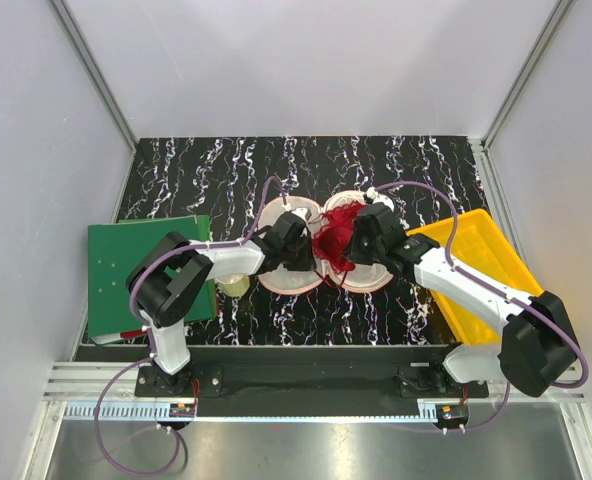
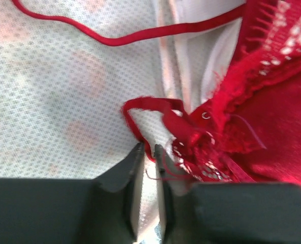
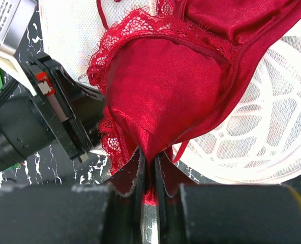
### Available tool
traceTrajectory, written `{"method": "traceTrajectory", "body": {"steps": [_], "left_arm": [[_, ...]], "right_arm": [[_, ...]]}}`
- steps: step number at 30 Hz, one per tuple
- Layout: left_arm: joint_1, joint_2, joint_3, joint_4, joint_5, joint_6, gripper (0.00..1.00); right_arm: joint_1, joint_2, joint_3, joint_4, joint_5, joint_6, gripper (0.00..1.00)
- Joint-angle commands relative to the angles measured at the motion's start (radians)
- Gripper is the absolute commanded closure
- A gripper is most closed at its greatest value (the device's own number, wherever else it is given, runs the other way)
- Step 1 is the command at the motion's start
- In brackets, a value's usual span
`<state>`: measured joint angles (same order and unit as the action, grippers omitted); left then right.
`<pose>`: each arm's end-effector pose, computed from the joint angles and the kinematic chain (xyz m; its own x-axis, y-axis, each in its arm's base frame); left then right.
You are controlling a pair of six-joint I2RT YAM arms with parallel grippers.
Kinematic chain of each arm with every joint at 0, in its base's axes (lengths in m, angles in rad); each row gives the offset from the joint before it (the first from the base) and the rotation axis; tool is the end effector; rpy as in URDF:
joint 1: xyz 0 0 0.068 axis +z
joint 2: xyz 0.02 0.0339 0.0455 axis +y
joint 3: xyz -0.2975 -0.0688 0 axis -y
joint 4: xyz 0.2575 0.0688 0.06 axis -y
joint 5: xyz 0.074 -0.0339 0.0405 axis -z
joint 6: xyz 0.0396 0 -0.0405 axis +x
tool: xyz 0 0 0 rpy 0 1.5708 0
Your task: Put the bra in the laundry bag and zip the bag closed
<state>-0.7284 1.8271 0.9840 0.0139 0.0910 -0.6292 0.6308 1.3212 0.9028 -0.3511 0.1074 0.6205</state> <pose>0.2872 -0.2610 0.1653 -0.8620 -0.0164 -0.5067 0.2492 0.8567 -0.4517 0.2348 0.1662 0.2731 -0.7619 0.1594 -0.6277 -0.0998 0.9288 0.3569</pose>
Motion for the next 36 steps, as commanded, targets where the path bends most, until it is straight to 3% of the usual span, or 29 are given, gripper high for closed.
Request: {"method": "traceTrajectory", "body": {"steps": [1, 3, 14, 20, 28, 36], "left_arm": [[0.001, -0.003, 0.059, -0.037, -0.088, 0.039, 0.95], [0.001, -0.029, 0.073, -0.061, -0.129, 0.062, 1.00], [0.003, -0.146, 0.143, -0.101, -0.220, 0.125, 1.00], [0.050, -0.100, 0.234, -0.092, -0.246, 0.141, 1.00], [0.075, 0.000, 0.370, -0.110, -0.255, 0.214, 1.00], [0.076, -0.009, 0.266, -0.106, -0.189, 0.142, 1.00]], "right_arm": [[-0.008, -0.053, 0.004, -0.014, -0.003, 0.010, 1.00], [-0.008, -0.066, -0.001, -0.026, 0.006, 0.004, 1.00], [-0.072, -0.088, -0.030, -0.065, 0.072, -0.085, 1.00], [-0.091, 0.002, -0.022, -0.020, 0.011, -0.192, 1.00], [-0.098, 0.088, -0.054, -0.003, -0.024, -0.217, 1.00], [-0.118, 0.168, -0.056, 0.001, -0.066, -0.232, 0.97]]}}
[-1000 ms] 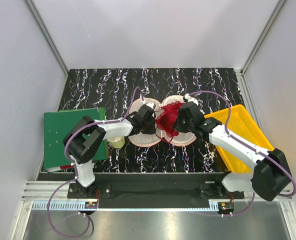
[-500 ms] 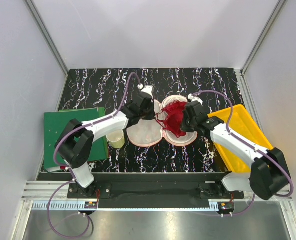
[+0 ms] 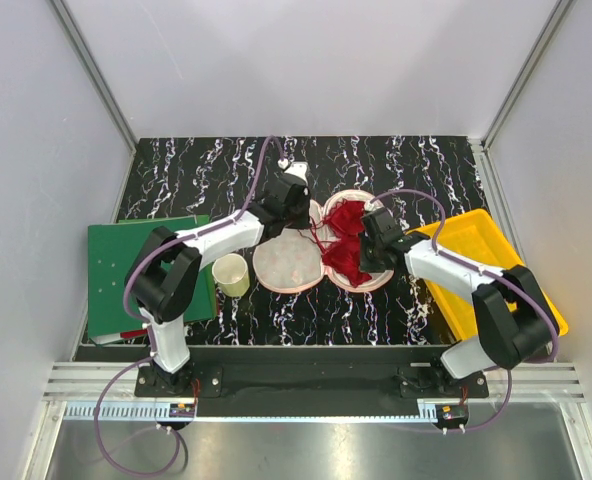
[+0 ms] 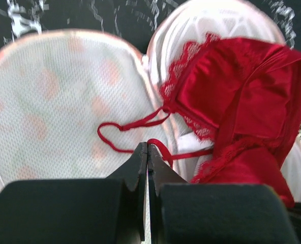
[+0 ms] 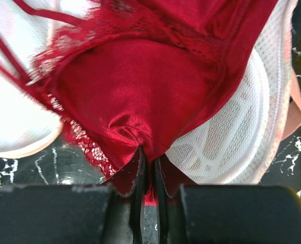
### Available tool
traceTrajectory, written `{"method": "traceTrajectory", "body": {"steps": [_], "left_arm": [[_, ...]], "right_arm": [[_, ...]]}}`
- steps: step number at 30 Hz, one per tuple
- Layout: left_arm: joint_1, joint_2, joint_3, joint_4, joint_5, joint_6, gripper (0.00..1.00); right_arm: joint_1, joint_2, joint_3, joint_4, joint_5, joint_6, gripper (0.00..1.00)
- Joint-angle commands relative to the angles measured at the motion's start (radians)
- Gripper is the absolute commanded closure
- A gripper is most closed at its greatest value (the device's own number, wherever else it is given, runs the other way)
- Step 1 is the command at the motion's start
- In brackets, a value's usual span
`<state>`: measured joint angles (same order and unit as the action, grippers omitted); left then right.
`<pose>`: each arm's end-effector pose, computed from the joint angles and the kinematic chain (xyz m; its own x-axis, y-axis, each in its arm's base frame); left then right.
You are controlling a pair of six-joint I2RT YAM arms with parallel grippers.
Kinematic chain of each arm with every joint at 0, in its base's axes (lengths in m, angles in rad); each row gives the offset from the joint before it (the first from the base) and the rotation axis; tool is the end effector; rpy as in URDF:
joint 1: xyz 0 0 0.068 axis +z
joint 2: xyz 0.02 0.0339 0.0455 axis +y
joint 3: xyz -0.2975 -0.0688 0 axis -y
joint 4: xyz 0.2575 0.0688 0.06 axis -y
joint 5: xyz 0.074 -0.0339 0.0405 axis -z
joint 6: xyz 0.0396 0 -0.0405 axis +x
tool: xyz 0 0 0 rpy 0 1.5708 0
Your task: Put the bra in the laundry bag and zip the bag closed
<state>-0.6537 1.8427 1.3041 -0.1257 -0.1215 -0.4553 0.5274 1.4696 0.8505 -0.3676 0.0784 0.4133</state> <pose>0.3529 -0.2643 0.2496 -0.6717 -0.0353 -0.7400 0.2589 0.9247 -0.2791 0.2582 0.1468 0.2142 -0.8467 -0.0298 -0.5313 -0.1358 0.9775 0.1616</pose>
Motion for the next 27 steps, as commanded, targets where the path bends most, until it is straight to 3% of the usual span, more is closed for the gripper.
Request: {"method": "traceTrajectory", "body": {"steps": [1, 2, 4, 7, 10, 12, 13, 15, 16, 17, 18, 20, 21, 24, 27], "left_arm": [[0.002, -0.049, -0.098, 0.041, 0.017, -0.037, 1.00], [0.002, -0.062, -0.126, 0.049, 0.014, -0.042, 1.00], [0.002, -0.085, -0.164, 0.069, 0.003, -0.046, 1.00], [0.002, -0.083, -0.183, 0.060, -0.006, -0.037, 1.00], [0.002, -0.068, -0.169, 0.052, -0.015, -0.023, 0.92], [0.002, -0.051, -0.135, 0.034, -0.021, -0.010, 0.81], [0.002, -0.046, -0.125, 0.026, -0.023, -0.005, 0.80], [0.002, -0.043, -0.097, 0.009, -0.026, 0.009, 0.73], [0.002, -0.043, -0.089, 0.003, -0.030, 0.015, 0.70], [0.002, -0.048, -0.082, -0.002, -0.033, 0.023, 0.66], [0.002, -0.063, -0.083, -0.014, -0.038, 0.026, 0.53], [0.002, -0.091, -0.095, -0.022, -0.037, 0.027, 0.45], [0.002, -0.124, -0.115, -0.025, -0.040, 0.023, 0.36], [0.002, -0.201, -0.158, -0.046, -0.027, 0.014, 0.26], [0.002, -0.269, -0.187, -0.068, 0.000, 0.000, 0.24]], "right_arm": [[-0.015, 0.017, -0.008, 0.018, -0.037, -0.024, 0.96], [-0.017, 0.014, -0.016, 0.018, -0.034, -0.018, 0.95], [-0.020, 0.012, -0.021, 0.018, -0.023, -0.016, 0.82], [-0.032, 0.018, -0.019, 0.018, 0.001, -0.002, 0.76], [-0.043, 0.027, 0.013, -0.008, 0.053, 0.045, 0.71], [-0.050, 0.031, 0.034, -0.039, 0.086, 0.067, 0.67], [-0.064, 0.034, 0.054, -0.047, 0.098, 0.084, 0.59], [-0.070, 0.037, 0.077, -0.062, 0.121, 0.087, 0.52], [-0.073, 0.043, 0.106, -0.077, 0.115, 0.073, 0.38], [-0.072, 0.041, 0.123, -0.094, 0.118, 0.070, 0.32], [-0.073, 0.031, 0.139, -0.111, 0.115, 0.070, 0.28], [-0.073, 0.003, 0.151, -0.146, 0.083, 0.065, 0.19], [-0.072, -0.017, 0.148, -0.157, 0.078, 0.067, 0.16], [-0.073, -0.135, 0.108, -0.186, 0.086, 0.067, 0.06], [-0.078, -0.179, 0.101, -0.189, 0.098, 0.058, 0.01]]}}
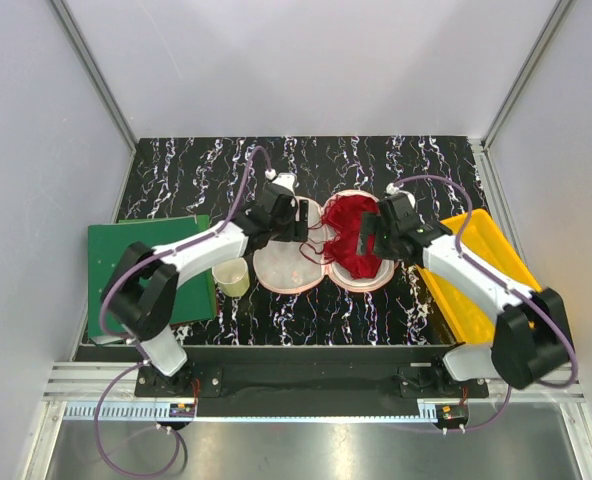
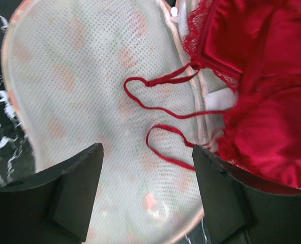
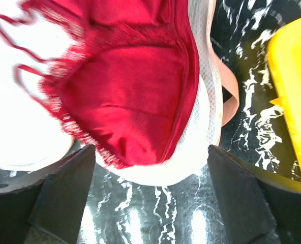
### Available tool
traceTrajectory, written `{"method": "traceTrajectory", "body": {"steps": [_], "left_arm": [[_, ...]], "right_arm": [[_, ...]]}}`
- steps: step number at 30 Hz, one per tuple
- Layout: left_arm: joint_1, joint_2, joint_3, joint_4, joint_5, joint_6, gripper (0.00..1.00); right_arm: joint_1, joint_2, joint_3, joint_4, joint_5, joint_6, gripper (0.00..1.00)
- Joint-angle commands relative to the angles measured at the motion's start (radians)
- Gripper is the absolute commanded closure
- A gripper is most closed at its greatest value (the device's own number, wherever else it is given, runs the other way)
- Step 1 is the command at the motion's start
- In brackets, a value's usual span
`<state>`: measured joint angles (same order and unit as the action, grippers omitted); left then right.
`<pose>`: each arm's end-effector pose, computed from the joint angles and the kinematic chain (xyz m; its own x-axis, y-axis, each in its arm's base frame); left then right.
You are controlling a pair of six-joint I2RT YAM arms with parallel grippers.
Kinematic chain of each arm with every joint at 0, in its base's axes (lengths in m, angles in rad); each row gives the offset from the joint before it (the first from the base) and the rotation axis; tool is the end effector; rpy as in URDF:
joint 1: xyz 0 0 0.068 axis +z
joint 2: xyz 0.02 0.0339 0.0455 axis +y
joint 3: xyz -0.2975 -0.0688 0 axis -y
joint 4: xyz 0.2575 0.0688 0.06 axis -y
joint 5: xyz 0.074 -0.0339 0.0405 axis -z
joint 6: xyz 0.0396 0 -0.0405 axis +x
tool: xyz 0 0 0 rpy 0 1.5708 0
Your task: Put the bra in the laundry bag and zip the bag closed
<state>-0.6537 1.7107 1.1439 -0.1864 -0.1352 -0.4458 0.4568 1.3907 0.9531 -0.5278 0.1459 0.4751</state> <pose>0.3157 -0.2351 0.2430 -0.7161 0.0103 -0.6980 0.2391 0.9430 -0.2314 0.2626 0.1226 0.2584 -0.8219 0.1003 -0.5607 0.0155 0.9879 0.1540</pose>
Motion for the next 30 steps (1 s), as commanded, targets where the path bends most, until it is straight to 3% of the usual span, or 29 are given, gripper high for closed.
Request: {"method": "traceTrajectory", "body": {"steps": [1, 7, 12, 17, 20, 24, 30], "left_arm": [[0.000, -0.152, -0.045, -0.010, 0.022, -0.014, 0.23], [0.000, -0.192, -0.069, 0.008, 0.068, -0.067, 0.25], [0.000, -0.152, -0.052, 0.036, 0.128, -0.099, 0.33], [-0.004, -0.195, -0.127, 0.054, 0.079, -0.183, 0.41], [-0.014, -0.249, -0.194, 0.064, 0.042, -0.197, 0.41], [-0.015, -0.299, -0.246, 0.047, -0.007, -0.200, 0.40], [0.057, -0.261, -0.127, -0.113, -0.084, -0.142, 0.29]], "right_arm": [[-0.010, -0.101, 0.003, -0.017, 0.037, -0.006, 0.00], [-0.079, 0.049, 0.137, 0.070, -0.020, -0.061, 0.00], [-0.125, 0.253, 0.303, 0.158, -0.052, -0.136, 0.02], [-0.161, 0.454, 0.492, 0.249, -0.121, -0.222, 0.06], [-0.161, 0.605, 0.654, 0.233, -0.124, -0.288, 0.15], [-0.159, 0.754, 0.850, 0.164, -0.181, -0.283, 0.19], [-0.159, 0.749, 0.797, 0.150, -0.269, -0.182, 0.27]]}}
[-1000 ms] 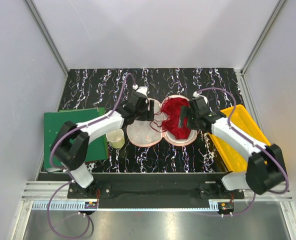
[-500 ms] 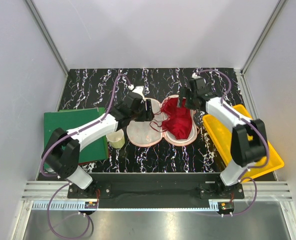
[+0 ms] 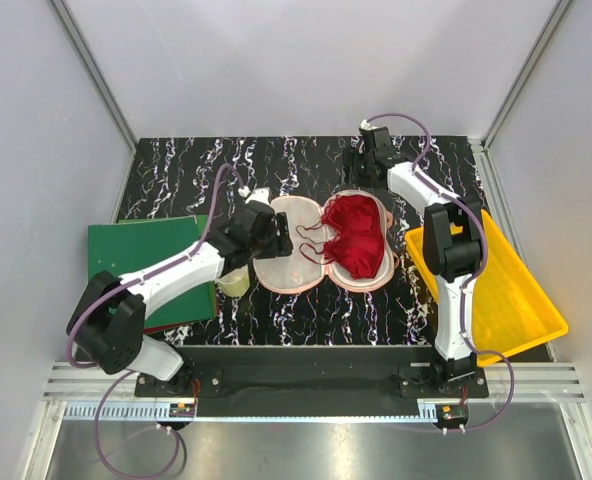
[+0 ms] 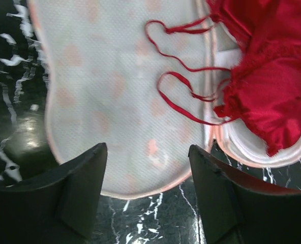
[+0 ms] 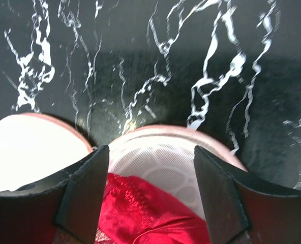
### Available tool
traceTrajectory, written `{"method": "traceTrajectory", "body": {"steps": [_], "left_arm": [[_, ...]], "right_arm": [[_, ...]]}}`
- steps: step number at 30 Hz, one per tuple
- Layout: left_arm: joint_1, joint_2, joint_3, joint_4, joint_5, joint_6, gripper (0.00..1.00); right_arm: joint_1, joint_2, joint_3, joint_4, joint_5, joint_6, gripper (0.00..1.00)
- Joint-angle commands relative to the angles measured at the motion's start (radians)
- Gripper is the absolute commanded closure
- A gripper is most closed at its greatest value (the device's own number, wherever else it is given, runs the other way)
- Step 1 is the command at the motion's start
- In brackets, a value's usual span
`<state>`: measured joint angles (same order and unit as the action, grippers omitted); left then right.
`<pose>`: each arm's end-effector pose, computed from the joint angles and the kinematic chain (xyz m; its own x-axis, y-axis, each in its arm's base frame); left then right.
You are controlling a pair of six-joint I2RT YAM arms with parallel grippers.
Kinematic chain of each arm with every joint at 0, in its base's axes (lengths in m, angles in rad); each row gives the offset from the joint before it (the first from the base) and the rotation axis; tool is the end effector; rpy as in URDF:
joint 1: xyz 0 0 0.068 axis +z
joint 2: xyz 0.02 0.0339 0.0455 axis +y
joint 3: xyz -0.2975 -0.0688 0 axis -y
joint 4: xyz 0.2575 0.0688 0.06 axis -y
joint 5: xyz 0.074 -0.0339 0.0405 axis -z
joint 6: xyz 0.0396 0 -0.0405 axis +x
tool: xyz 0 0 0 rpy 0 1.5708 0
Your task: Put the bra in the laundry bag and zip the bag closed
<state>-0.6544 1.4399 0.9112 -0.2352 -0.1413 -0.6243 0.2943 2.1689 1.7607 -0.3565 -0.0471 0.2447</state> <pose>0.2537 -0.1876 0.2521 -0.7504 -0.1537 -0.6429 0.1027 0.9337 -0.3431 0.5063 0.1554 0.2336 -0.7209 0.0344 -0.6922 -0.1521 0.9666 0.2064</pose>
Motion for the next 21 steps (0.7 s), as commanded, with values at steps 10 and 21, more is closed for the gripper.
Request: {"method": "traceTrajectory", "body": {"steps": [10, 21], "left_arm": [[0.249, 0.273, 0.275, -0.194, -0.037, 0.107, 0.39], [0.251, 0.441, 0.334, -0.188, 0.021, 0.127, 0.40]], "right_arm": [[0.005, -0.311, -0.213, -0.093, -0.008, 0.145, 0.18], [-0.043, -0.478, -0.405, -0.093, 0.041, 0.177, 0.11]]}}
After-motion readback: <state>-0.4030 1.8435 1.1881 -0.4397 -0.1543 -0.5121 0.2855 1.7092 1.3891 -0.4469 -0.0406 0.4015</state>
